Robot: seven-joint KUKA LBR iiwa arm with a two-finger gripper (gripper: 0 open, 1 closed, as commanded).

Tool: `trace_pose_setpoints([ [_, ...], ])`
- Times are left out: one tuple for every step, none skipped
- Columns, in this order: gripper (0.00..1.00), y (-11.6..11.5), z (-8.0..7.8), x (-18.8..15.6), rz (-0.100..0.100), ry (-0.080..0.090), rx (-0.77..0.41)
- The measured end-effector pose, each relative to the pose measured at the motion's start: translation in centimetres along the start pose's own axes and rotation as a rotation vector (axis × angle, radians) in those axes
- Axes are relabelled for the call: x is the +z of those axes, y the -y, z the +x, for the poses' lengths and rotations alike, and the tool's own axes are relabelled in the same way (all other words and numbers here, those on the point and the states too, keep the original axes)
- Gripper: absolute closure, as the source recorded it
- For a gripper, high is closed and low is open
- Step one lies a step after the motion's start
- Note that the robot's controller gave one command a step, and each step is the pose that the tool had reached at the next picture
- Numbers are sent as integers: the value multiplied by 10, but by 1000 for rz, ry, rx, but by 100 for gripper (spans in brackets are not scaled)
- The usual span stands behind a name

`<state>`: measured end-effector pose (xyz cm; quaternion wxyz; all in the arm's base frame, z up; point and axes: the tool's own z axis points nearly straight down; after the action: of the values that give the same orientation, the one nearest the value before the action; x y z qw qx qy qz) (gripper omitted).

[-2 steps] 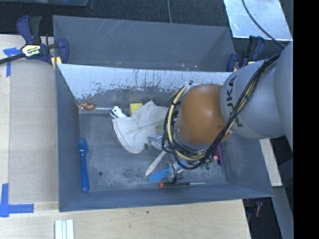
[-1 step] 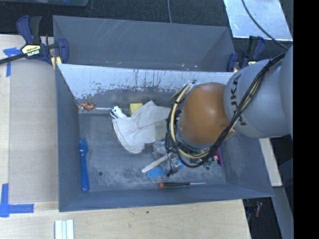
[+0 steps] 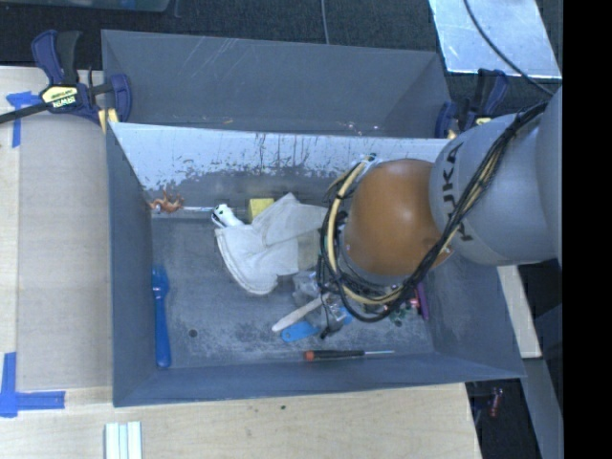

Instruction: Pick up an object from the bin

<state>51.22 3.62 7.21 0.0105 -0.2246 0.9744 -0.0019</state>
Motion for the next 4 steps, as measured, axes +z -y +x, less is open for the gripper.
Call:
trace_pose_setpoints([
  [100,0,1,-12,-1,-2,0],
  [100,0,0,-30,1,2,1],
  [100,1,-1,-35,2,6,1],
  [100,1,-1,-45,2,6,2],
])
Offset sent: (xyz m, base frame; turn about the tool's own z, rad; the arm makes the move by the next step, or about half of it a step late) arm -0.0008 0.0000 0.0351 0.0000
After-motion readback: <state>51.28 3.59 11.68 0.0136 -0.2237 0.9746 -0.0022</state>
